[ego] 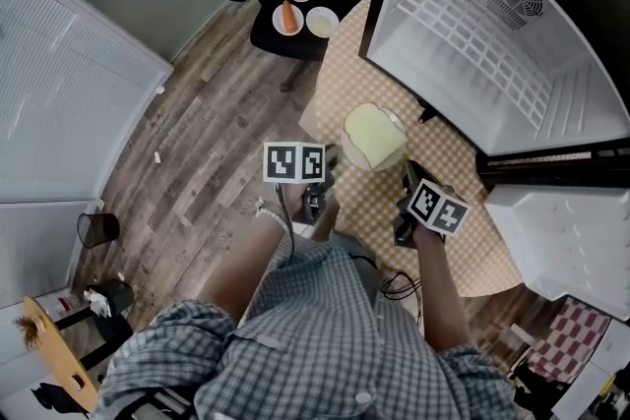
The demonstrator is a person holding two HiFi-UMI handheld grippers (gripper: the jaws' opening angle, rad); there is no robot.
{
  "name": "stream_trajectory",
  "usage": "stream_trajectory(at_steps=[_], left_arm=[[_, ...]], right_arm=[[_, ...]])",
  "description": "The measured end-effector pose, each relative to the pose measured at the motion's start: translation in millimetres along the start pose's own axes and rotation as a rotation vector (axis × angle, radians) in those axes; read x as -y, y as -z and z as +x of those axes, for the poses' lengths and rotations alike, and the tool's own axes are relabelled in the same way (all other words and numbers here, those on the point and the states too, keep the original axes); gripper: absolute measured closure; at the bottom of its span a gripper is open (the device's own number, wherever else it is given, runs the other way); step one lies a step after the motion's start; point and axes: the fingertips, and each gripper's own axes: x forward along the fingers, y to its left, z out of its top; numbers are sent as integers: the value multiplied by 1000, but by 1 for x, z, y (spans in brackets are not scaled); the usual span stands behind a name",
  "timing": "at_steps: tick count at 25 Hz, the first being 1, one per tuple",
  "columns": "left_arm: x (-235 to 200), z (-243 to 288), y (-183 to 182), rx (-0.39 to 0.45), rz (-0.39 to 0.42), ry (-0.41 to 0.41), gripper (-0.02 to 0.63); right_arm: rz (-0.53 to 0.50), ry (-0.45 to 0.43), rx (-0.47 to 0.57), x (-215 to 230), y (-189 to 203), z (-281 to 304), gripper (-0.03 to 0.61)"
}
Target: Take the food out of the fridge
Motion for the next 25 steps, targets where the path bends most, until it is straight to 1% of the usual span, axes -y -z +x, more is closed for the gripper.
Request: stream_trajectory(at_steps=[3,6,10,14,18,25], left_arm=[[6,-11,-7,27,37,6,606],[17,-21,-14,56,75,23,606],[32,-37,-26,113,139,37,607],[49,-54,-38,162,257,29,607],[72,-74,-47,215,367,32,607],[110,-109,-63,312,566,29,607]], right_arm=[[-58,5,53,-8,-13,-16,554],[-105,-11,102,-20,-26,-32,558],[-191,-12,139,-32,-34,-53,561],[-285,-7,170,-44,-41,-75,561],[-368,-11,228,-62,-55,-99,563],[-423,-33,361,-92,-86,-135,565]])
